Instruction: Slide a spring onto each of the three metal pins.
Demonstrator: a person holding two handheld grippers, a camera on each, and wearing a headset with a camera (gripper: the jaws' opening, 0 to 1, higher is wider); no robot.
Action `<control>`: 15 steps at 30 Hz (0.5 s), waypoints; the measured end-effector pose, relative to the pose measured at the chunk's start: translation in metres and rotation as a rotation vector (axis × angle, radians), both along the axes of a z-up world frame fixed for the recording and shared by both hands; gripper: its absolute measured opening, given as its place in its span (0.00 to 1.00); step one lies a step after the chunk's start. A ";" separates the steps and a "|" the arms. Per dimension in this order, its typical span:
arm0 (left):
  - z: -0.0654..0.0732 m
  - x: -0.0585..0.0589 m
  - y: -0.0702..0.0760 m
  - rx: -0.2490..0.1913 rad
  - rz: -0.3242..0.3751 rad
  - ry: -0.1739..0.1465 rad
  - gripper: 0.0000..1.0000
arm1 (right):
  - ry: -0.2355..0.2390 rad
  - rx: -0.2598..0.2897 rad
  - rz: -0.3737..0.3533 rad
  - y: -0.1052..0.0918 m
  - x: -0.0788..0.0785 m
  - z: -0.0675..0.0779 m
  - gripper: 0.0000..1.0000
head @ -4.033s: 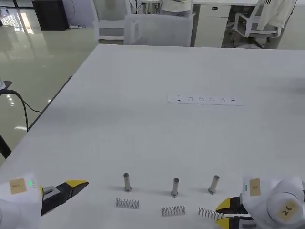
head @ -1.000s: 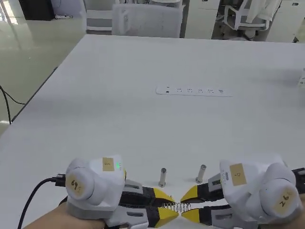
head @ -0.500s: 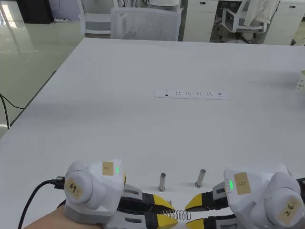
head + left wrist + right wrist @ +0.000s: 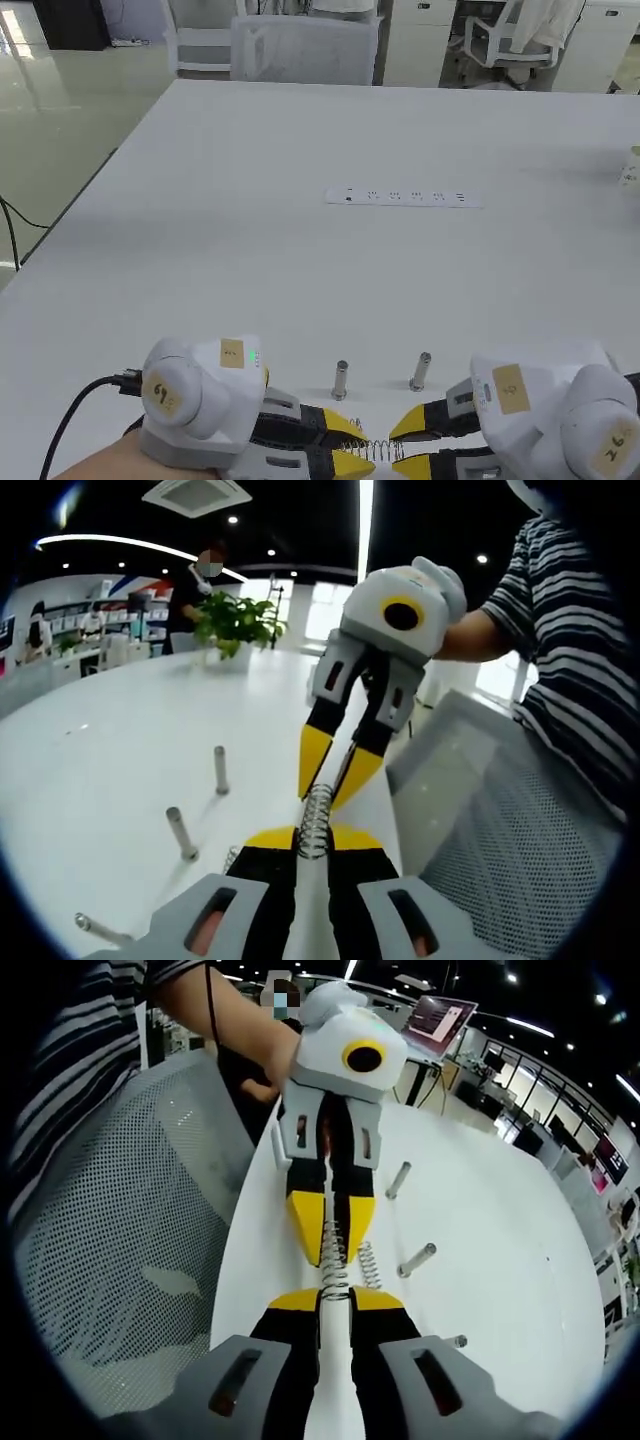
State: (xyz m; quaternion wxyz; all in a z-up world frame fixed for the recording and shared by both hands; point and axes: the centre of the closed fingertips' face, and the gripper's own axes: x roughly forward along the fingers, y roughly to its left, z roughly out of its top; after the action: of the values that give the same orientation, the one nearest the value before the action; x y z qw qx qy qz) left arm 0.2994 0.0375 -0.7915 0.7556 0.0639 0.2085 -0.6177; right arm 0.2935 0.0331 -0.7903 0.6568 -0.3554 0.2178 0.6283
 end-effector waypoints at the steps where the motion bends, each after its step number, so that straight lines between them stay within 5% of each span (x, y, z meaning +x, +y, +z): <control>1: -0.001 0.000 0.000 0.006 -0.002 -0.005 0.03 | 0.001 0.000 0.004 0.000 0.000 0.002 0.07; 5: -0.005 -0.001 0.000 0.029 -0.003 -0.017 0.03 | -0.001 0.016 0.022 0.004 -0.001 0.012 0.08; 9: -0.010 -0.002 0.001 0.057 -0.012 -0.038 0.03 | 0.060 0.118 0.009 0.020 -0.005 0.029 0.07; 15: -0.010 0.001 0.004 0.068 -0.002 -0.048 0.03 | 0.047 0.121 0.013 0.026 -0.003 0.031 0.07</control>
State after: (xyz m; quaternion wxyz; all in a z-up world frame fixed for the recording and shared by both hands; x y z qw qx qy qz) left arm 0.3009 0.0411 -0.8017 0.7570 0.1046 0.2110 -0.6095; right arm 0.2904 0.0591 -0.7597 0.6678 -0.3016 0.1926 0.6526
